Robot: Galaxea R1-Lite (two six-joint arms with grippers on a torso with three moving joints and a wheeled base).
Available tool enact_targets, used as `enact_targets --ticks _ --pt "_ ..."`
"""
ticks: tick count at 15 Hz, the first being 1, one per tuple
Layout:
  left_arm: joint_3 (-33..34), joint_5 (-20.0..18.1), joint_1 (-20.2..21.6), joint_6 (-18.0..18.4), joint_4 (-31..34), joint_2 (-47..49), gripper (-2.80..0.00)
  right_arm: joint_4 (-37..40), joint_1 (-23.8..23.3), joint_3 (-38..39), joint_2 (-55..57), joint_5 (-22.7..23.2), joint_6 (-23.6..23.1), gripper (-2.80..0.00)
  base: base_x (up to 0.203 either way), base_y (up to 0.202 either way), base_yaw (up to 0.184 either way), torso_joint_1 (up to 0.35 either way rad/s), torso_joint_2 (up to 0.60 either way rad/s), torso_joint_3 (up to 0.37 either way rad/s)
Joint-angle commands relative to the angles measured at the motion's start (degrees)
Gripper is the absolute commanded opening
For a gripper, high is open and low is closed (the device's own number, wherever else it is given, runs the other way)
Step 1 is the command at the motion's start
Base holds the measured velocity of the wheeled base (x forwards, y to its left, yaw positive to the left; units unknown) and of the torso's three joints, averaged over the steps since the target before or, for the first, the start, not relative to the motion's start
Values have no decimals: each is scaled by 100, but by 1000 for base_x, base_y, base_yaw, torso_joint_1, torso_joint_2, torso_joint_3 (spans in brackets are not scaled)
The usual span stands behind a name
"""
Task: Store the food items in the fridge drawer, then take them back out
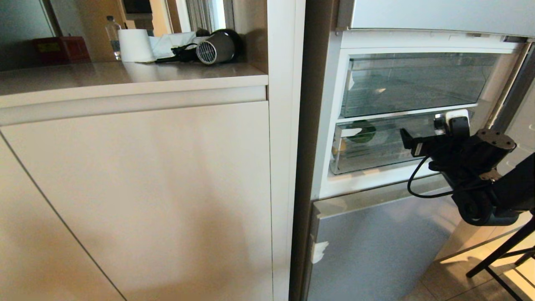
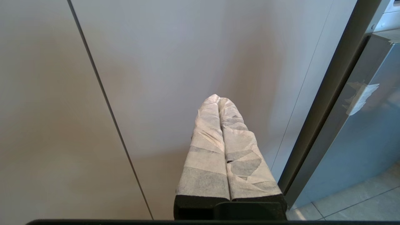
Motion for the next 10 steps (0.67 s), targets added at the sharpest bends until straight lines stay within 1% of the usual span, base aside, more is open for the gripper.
enact_targets --ticks 1,4,10 --pt "62 1 1 -1 -2 -11 -280 -24 0 -27 30 -2 -62 0 0 0 0 0 0 0" --pt "62 1 1 -1 -2 -11 -280 -32 0 -27 83 -2 -163 0 0 0 0 0 0 0" --pt "62 1 1 -1 1 -11 -280 -33 0 -238 145 -18 -171 0 0 0 0 0 0 0"
